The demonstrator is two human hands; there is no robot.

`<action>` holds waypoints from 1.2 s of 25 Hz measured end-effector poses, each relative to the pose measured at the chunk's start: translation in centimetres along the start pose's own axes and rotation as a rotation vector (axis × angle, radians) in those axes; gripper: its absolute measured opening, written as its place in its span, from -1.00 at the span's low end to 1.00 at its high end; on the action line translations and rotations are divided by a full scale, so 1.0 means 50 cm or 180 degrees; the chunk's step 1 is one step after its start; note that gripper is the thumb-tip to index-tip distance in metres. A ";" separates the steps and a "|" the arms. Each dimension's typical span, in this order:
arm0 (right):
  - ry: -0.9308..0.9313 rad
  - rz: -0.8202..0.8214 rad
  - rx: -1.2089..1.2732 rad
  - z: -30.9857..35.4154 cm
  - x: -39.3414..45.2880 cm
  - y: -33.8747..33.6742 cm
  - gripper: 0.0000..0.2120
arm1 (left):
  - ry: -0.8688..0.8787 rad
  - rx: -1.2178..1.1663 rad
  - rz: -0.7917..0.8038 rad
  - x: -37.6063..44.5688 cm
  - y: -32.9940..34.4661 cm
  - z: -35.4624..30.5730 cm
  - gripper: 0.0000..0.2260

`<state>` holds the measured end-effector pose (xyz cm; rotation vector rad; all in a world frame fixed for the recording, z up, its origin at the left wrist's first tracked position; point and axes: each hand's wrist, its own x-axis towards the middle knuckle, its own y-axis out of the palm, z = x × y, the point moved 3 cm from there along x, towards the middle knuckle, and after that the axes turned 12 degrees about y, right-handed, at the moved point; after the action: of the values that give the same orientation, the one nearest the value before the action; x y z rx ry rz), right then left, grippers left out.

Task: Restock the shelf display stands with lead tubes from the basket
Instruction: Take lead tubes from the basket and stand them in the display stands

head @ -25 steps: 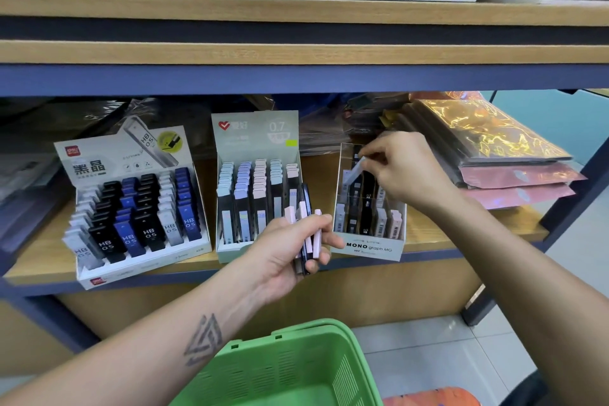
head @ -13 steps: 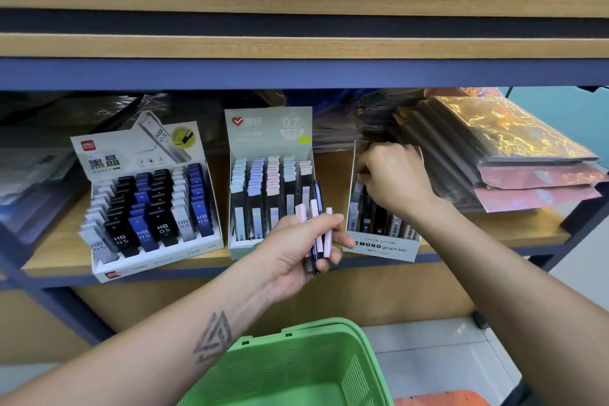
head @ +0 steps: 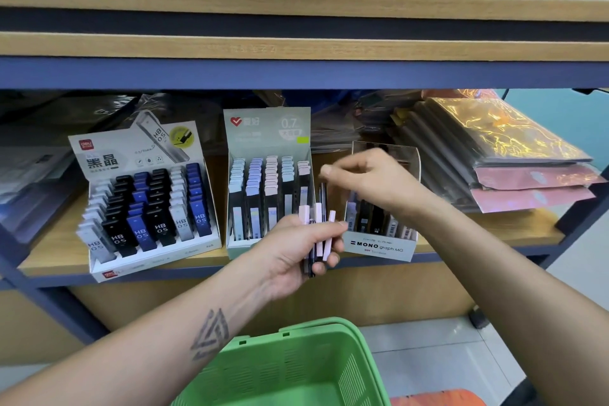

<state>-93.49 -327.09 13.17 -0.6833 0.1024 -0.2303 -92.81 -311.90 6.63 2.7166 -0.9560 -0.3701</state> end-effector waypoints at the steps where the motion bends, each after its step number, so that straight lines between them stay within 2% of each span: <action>1: 0.0135 0.0341 0.0270 -0.003 -0.012 0.007 -0.85 | -0.0008 0.0073 -0.0015 -0.001 0.001 0.000 -0.90; 2: 0.0230 0.0489 0.0495 -0.011 -0.018 0.010 -0.86 | -0.0008 0.0162 -0.0029 -0.001 0.002 0.001 -0.89; 6: 0.0616 0.0544 0.1693 -0.052 -0.019 -0.017 -0.87 | 0.0018 0.0243 -0.0020 -0.005 0.005 0.004 -0.89; 8: 0.0645 0.0579 0.1908 -0.065 -0.027 -0.033 -0.85 | 0.0060 0.0066 -0.0020 -0.005 0.002 0.004 -0.94; 15: 0.0597 0.0516 0.1836 -0.090 -0.056 -0.057 -0.80 | 0.0418 -0.0317 -0.0108 -0.001 -0.002 -0.010 -0.92; 17: 0.0486 0.0584 0.1391 -0.093 -0.065 -0.061 -0.84 | 0.0540 -0.0160 -0.0255 0.005 -0.002 -0.011 -0.93; 20: 0.0199 0.0641 0.0240 -0.084 -0.074 -0.046 -0.90 | 0.0708 0.0261 -0.0374 0.015 0.001 -0.007 -0.90; 23: 0.0022 0.0654 0.0134 -0.073 -0.076 -0.020 -0.83 | 0.0725 0.0457 -0.0366 0.019 0.009 0.001 -0.84; 26: 0.0073 0.0661 0.0137 -0.069 -0.078 -0.028 -0.75 | 0.0653 0.0213 -0.0341 0.022 0.015 0.000 -0.86; 28: 0.0117 0.0278 0.0217 -0.069 -0.074 -0.069 -0.70 | 0.0562 0.0036 -0.0291 0.024 0.016 -0.002 -0.88; 30: 0.0154 -0.0422 0.0530 -0.075 -0.062 -0.126 -0.73 | 0.0499 -0.0008 -0.0270 0.024 0.016 -0.002 -0.89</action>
<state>-98.26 -333.36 14.36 -0.5191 0.0831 -0.3785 -92.34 -313.27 6.81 2.7420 -0.7998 -0.1698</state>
